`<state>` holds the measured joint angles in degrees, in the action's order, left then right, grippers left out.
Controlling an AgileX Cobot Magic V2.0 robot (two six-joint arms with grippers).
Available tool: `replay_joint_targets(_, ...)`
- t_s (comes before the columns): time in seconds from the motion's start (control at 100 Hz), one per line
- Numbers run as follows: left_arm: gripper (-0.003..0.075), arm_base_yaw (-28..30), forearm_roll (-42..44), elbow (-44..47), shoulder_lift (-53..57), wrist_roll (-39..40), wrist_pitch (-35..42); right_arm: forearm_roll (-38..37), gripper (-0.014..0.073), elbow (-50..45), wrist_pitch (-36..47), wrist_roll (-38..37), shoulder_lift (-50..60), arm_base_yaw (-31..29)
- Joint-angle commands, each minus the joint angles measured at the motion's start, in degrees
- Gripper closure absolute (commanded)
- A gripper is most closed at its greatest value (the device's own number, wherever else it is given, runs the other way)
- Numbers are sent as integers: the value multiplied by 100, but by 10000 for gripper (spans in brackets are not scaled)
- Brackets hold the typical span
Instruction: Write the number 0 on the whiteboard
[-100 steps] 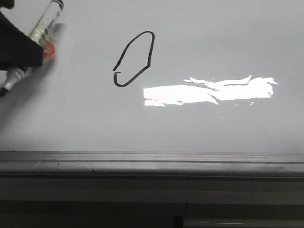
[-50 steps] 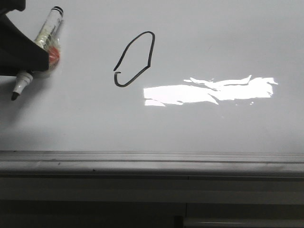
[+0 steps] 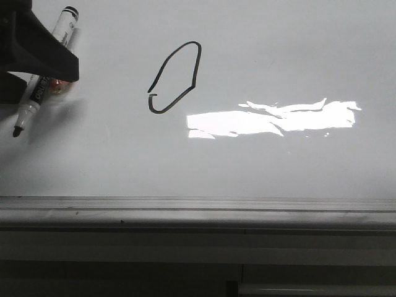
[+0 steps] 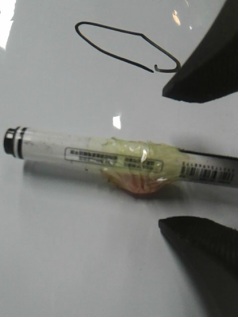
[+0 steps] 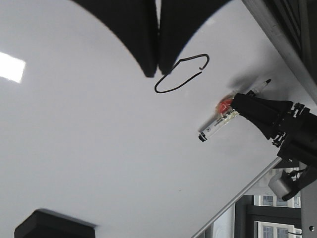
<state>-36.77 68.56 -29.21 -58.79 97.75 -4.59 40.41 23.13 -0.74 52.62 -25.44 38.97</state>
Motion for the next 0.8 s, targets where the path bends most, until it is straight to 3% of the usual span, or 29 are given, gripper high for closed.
replay_joint_targets(0.0, 246, 13, 133, -135, 199, 46, -162, 24, 652, 156, 491, 42, -7, -34)
replay_joint_targets(0.28, 279, 13, 645, 84, 1087, 36, -339, -107, 652, -84, 985, 53, 577, -34)
replay_joint_targets(0.37, 430, 13, 717, 255, 1399, 36, -269, -107, 652, -332, 1238, 53, 899, -34)
replay_joint_targets(0.47, 739, 13, 847, 471, 1785, 36, -250, -123, 652, -608, 1401, 53, 1308, -34)
replay_joint_targets(0.64, 740, 13, 2078, 774, 2565, 36, -25, -123, 652, -884, 1343, 53, 1799, -34)
replay_joint_targets(0.79, 740, 13, 2089, 902, 3049, -153, -60, -88, 652, -1022, 1340, 53, 1860, -34)
